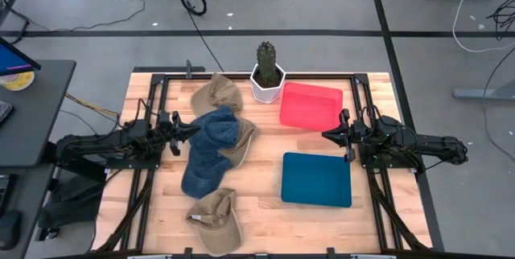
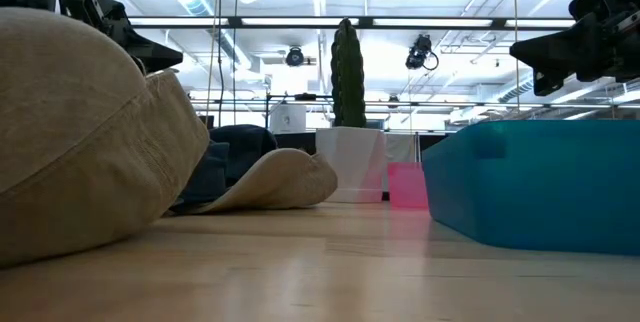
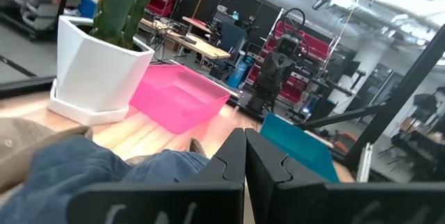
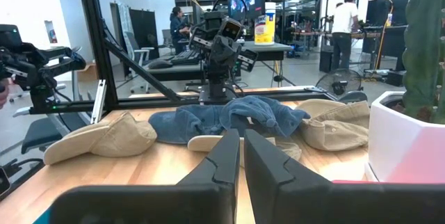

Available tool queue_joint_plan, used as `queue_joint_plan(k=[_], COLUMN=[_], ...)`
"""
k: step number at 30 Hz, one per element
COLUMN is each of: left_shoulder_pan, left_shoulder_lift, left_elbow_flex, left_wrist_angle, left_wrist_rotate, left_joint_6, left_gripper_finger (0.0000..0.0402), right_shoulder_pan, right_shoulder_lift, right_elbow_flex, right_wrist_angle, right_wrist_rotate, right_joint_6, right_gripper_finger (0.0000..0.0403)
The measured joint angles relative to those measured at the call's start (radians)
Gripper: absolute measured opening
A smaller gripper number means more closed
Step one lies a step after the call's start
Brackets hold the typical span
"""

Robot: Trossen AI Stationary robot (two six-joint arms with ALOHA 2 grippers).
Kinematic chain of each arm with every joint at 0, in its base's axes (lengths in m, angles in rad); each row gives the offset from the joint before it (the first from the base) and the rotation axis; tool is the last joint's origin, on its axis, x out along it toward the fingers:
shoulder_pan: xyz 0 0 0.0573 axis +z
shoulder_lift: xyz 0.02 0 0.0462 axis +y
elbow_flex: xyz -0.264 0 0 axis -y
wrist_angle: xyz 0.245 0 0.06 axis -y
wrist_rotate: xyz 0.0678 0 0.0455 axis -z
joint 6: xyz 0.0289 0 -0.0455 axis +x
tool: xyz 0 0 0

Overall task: Pick & Place hat
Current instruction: Put the top blue cap into the red bin

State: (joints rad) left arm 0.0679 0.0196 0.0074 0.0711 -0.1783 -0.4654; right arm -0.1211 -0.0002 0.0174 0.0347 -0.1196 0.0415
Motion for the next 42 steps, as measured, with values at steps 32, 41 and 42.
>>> queue_joint_plan(k=[32, 41, 42], left_shoulder_pan=[0.0, 0.0, 0.0], left_shoulder_lift=[0.116, 0.366, 0.387], left_elbow_flex=[0.244, 0.554, 0.589], left_wrist_angle=[0.129, -0.098, -0.124], left_wrist_rotate=[-0.051, -0.034, -0.034], left_joint_6=[0.193, 0.399, 0.4], left_gripper_finger=[0.0003, 0.0003, 0.0003], right_shoulder_pan=[0.004, 0.004, 0.005], right_shoulder_lift=[0.16, 0.468, 0.503], right_elbow_flex=[0.176, 0.5, 0.538], right_wrist_angle=[0.434, 0.316, 0.305], right_wrist_rotate=[0.374, 0.383, 0.392], right_joint_6=[0.435, 0.298, 0.287], right_gripper_finger=[0.0012, 0.0004, 0.0003])
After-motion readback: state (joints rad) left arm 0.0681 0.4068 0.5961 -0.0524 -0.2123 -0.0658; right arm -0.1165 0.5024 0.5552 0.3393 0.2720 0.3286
